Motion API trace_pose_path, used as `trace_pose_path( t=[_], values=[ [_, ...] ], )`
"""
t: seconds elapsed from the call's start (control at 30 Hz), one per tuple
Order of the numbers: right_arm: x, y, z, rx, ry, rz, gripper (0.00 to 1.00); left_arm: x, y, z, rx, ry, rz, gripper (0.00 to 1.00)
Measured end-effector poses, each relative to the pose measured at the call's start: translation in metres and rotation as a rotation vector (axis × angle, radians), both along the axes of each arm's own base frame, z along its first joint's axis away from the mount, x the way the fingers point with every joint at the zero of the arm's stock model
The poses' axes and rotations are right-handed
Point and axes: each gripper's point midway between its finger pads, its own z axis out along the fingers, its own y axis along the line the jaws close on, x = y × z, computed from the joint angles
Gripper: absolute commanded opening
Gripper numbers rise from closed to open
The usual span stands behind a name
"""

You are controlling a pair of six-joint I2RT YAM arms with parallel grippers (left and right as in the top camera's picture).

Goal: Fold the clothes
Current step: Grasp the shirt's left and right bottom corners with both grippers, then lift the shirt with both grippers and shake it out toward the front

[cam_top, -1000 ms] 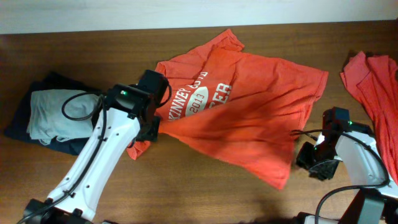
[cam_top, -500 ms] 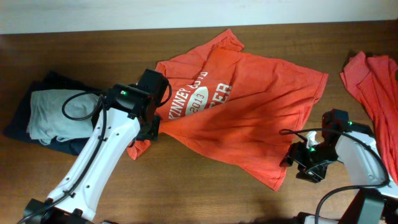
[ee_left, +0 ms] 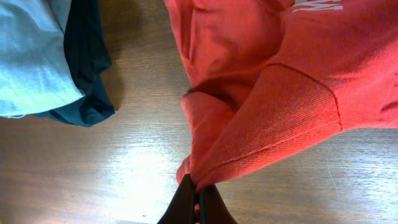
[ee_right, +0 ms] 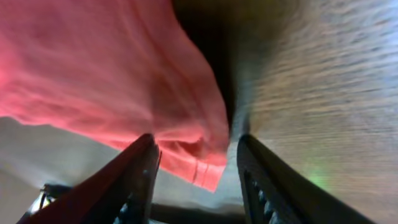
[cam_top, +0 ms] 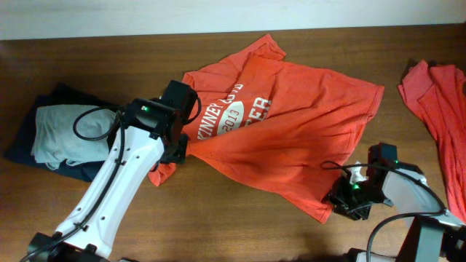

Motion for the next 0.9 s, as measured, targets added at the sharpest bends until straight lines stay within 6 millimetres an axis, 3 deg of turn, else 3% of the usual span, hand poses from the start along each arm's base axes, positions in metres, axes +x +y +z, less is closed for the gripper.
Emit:
trace_pose_path(
  t=[0.13, 0.3, 0.4, 0.6, 0.73, 0.83, 0.9],
  values=[
    [-0.002, 0.002, -0.001, 0.006, -0.003, -0.004, 0.35, 0.000, 0.000, 0.000, 0.000, 0.000, 0.000, 0.01],
    [-0.004, 0.004, -0.003, 0.015, -0.001, -0.006, 0.17, 0.000, 0.000, 0.000, 0.000, 0.000, 0.000, 0.01],
    [-0.007, 0.006, -0.003, 0.023, 0.010, -0.009, 0.17, 0.000, 0.000, 0.000, 0.000, 0.000, 0.000, 0.01],
    [-0.010, 0.007, -0.002, 0.029, 0.023, -0.011, 0.05, 0.000, 0.000, 0.000, 0.000, 0.000, 0.000, 0.01],
    [-0.013, 0.008, -0.001, 0.033, 0.036, -0.009, 0.04, 0.000, 0.000, 0.000, 0.000, 0.000, 0.000, 0.01],
    [-0.007, 0.005, 0.008, 0.030, 0.030, 0.005, 0.04, 0.000, 0.000, 0.000, 0.001, 0.002, 0.000, 0.00],
    [0.006, -0.001, 0.025, 0.004, -0.014, 0.025, 0.04, -0.002, 0.001, 0.000, 0.004, 0.009, 0.000, 0.01]
  ],
)
